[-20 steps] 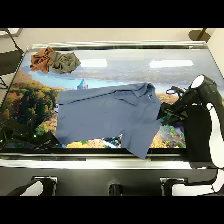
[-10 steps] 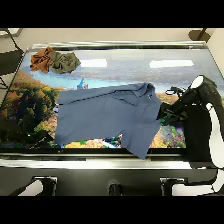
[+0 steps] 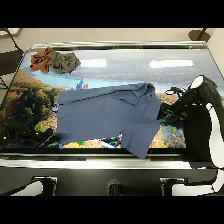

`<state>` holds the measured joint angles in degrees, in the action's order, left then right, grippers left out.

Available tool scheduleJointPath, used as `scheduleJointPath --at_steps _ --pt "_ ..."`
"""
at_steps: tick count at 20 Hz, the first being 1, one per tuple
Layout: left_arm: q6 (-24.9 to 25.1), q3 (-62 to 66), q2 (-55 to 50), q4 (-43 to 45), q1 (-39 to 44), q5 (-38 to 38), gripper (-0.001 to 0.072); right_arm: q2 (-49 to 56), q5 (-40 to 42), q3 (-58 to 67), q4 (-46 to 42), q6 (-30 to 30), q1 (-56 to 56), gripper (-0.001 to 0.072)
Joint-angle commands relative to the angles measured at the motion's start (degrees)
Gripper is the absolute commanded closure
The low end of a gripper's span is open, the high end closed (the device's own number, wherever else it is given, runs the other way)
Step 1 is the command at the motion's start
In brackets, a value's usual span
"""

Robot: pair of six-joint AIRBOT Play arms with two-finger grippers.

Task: Fold the shirts.

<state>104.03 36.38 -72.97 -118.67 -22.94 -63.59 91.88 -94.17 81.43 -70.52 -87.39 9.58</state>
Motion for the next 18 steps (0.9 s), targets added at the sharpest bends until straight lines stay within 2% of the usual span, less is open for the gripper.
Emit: scheduleJointPath --at_steps 1,4,6,8,13,14,16,18 --pt "-2.29 -0.09 -0.7 0.57 0.98 2.73 0.068 -0.04 0.26 -0.92 -1.66 -0.44 -0.02 0.0118" --pt "-2.27 -0.07 -0.66 0.57 0.98 2.69 0.0681 -0.07 2.14 -7.04 -2.1 -0.2 -0.02 0.012" --pt "-2.25 -0.07 -0.44 0.57 0.98 2.32 0.0681 -0.04 6.84 -11.02 -0.74 0.66 -0.02 0.0151" --pt "-2.25 -0.04 -0.11 0.57 0.98 1.46 0.068 -0.02 11.65 -13.79 -0.7 0.7 -0.02 0.0152" --pt "-2.21 -0.04 0.28 0.57 0.98 0.57 0.068 1.07 20.76 -15.58 3.89 0.85 -0.02 0.0252" --pt "-2.21 -0.04 0.28 0.57 0.98 0.46 0.068 1.9 20.81 -15.58 4.63 0.81 -0.02 0.0368" --pt "-1.7 0.15 0.26 0.63 0.96 -0.31 0.068 2.82 21.03 -15.54 5.35 0.63 -0.02 0.0679" --pt "0.15 3.89 0.74 1.9 0.66 -4.5 0.0681 1.09 19.91 -13.57 5.31 2.89 -0.02 0.0677"
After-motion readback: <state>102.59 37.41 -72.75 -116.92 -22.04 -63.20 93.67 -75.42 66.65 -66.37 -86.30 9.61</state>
